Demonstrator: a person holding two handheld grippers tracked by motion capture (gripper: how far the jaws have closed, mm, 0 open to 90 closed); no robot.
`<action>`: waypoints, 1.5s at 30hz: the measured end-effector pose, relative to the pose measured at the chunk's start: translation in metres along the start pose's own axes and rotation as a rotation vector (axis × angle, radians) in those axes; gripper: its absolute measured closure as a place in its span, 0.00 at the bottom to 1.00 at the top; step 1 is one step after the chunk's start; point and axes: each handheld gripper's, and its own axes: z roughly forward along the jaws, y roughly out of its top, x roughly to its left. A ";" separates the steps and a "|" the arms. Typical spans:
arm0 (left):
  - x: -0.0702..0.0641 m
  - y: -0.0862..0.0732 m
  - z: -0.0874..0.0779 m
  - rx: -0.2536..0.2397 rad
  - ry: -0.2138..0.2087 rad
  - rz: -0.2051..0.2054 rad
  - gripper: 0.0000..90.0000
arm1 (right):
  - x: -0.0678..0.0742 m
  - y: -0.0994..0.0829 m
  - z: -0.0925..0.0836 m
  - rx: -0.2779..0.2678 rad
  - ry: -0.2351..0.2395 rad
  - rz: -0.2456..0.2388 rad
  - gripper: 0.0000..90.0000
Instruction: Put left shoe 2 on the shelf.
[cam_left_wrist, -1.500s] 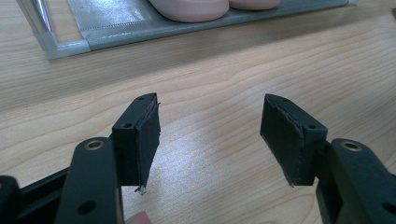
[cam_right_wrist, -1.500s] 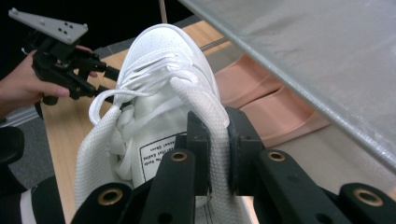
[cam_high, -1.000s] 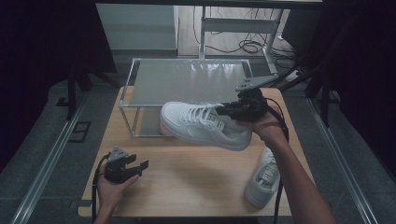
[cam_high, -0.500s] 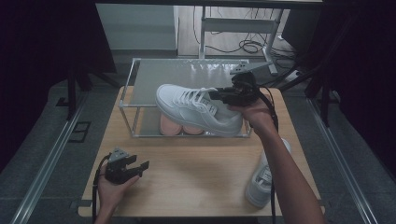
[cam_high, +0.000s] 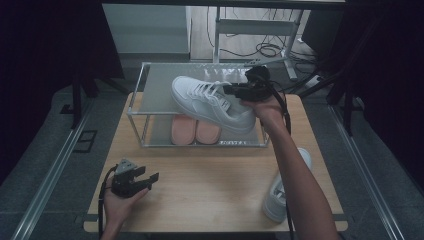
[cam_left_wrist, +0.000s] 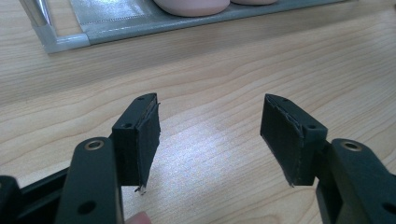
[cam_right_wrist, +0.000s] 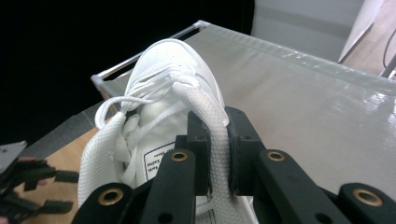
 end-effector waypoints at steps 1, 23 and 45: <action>0.000 0.000 0.000 0.000 0.001 0.000 0.42 | -0.001 0.000 0.001 -0.001 -0.004 0.004 0.91; 0.003 0.000 -0.003 -0.004 0.003 -0.006 0.42 | -0.017 0.017 0.033 -0.037 -0.077 0.093 0.91; 0.006 0.000 -0.004 -0.011 -0.001 -0.007 0.42 | -0.014 0.043 0.084 -0.059 -0.199 0.190 0.91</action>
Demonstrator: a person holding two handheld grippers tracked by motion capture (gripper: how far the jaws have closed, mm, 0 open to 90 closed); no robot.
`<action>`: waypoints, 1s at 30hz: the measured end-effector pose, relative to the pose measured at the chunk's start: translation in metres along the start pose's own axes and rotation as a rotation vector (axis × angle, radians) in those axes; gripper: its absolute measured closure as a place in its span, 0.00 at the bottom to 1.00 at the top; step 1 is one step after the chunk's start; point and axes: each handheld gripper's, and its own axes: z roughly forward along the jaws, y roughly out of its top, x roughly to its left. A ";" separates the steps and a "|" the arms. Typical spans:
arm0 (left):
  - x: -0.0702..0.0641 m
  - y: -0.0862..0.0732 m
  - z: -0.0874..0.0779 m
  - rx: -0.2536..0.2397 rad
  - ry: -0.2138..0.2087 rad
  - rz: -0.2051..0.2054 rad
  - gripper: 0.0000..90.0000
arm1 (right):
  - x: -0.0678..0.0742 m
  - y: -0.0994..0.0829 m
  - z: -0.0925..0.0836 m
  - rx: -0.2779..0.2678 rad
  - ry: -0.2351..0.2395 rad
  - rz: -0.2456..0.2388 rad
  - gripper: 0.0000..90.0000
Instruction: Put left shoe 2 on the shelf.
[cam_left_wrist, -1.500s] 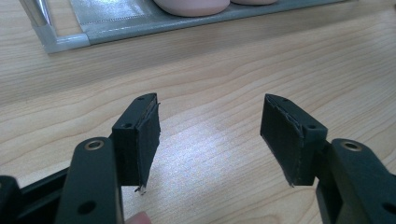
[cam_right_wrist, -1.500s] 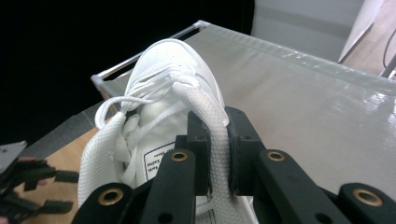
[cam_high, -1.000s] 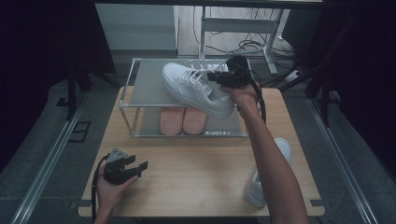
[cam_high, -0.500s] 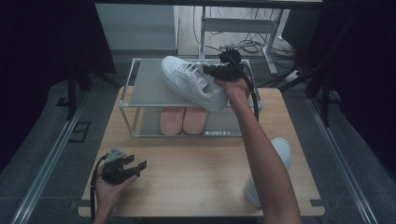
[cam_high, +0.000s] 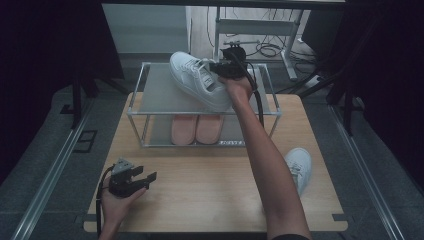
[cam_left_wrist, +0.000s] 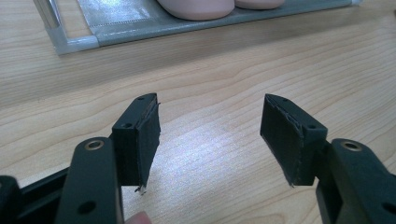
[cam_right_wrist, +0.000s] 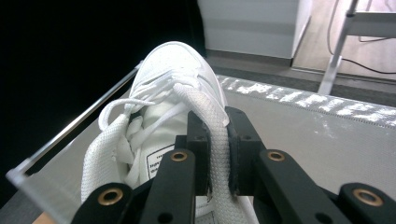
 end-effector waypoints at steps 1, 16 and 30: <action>0.000 0.000 0.000 0.000 0.000 0.000 0.42 | 0.001 0.001 0.002 0.001 -0.010 0.004 0.91; 0.001 -0.001 0.001 -0.001 0.001 -0.007 0.42 | -0.001 0.006 0.027 -0.025 -0.086 0.064 0.91; 0.000 0.000 0.000 0.001 -0.002 0.002 0.42 | -0.002 0.001 0.028 -0.032 -0.138 0.087 0.91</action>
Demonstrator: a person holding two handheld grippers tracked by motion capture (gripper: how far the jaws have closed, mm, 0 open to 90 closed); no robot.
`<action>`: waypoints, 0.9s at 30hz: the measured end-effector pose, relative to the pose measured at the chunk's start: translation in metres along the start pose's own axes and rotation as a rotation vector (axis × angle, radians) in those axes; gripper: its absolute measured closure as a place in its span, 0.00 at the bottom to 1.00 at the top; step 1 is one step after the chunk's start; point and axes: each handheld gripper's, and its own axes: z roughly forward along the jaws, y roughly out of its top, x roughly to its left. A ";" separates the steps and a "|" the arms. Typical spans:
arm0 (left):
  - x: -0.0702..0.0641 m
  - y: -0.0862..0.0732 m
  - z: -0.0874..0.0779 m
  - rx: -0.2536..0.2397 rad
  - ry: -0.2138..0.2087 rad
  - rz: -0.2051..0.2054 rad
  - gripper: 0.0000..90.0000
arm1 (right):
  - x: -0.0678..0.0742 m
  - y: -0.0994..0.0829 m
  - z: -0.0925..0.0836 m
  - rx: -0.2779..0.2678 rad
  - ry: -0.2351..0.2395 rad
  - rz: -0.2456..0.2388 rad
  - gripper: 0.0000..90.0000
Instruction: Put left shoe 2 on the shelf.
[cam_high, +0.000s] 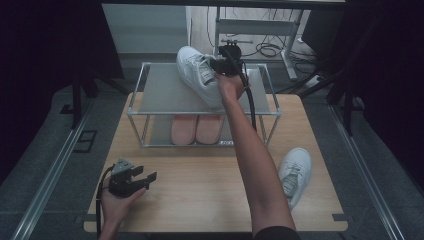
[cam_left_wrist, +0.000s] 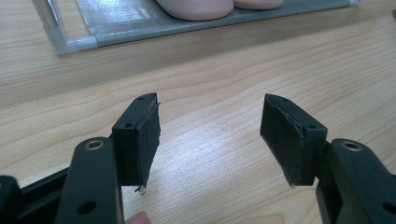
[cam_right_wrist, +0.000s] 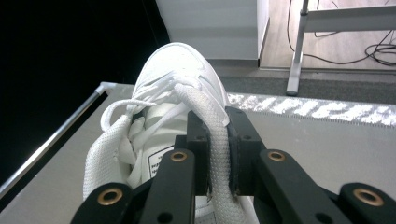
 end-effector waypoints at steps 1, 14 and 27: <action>0.000 0.000 0.000 0.000 0.000 0.000 0.42 | -0.001 -0.002 0.001 0.007 -0.002 0.002 0.90; 0.000 0.000 0.000 0.003 0.002 0.003 0.42 | -0.020 -0.011 0.003 0.038 0.047 0.047 0.69; -0.002 0.000 0.000 -0.001 0.003 0.002 0.42 | -0.028 -0.010 -0.036 -0.035 0.055 -0.043 0.65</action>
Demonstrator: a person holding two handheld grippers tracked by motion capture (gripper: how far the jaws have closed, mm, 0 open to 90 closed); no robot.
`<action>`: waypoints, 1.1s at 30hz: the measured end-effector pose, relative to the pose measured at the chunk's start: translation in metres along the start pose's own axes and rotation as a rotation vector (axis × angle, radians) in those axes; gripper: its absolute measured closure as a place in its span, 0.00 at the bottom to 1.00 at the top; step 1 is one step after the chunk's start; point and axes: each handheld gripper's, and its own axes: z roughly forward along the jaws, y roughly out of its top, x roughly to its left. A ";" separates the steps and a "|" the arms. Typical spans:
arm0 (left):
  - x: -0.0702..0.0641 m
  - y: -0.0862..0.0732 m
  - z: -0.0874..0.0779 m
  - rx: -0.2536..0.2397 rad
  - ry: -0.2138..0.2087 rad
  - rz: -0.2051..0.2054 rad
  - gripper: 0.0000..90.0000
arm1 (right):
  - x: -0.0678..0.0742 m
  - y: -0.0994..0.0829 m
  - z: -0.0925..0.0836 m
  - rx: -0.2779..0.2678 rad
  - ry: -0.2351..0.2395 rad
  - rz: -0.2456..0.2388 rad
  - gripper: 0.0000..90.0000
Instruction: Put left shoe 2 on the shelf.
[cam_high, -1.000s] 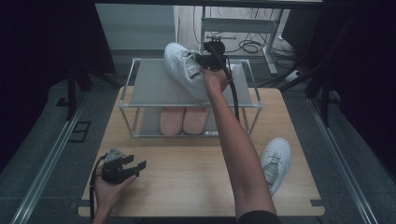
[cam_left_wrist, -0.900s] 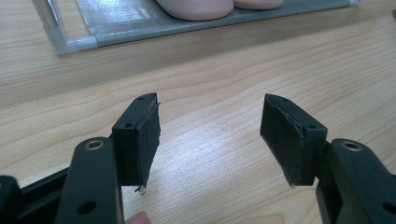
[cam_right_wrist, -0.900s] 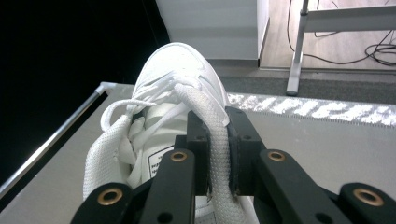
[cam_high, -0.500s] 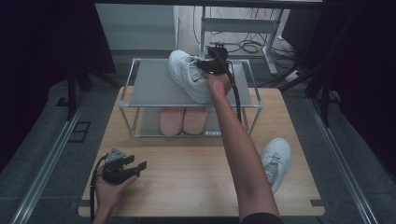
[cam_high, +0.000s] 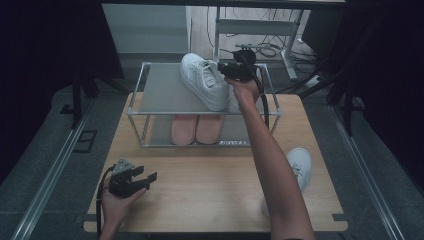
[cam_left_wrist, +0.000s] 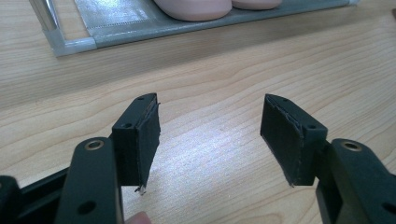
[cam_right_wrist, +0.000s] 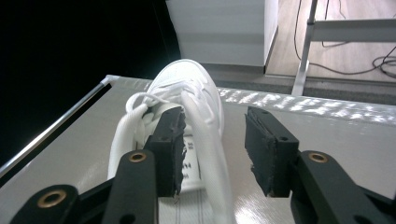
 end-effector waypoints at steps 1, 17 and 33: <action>0.000 0.000 0.000 0.000 0.000 0.000 0.42 | -0.001 -0.001 -0.004 -0.005 0.006 -0.007 0.66; -0.004 0.001 0.001 0.007 0.002 0.019 0.42 | -0.029 -0.033 -0.045 0.014 0.034 -0.055 0.99; -0.004 0.000 0.002 0.009 0.004 0.016 0.42 | -0.028 -0.068 -0.020 0.108 0.029 -0.059 0.99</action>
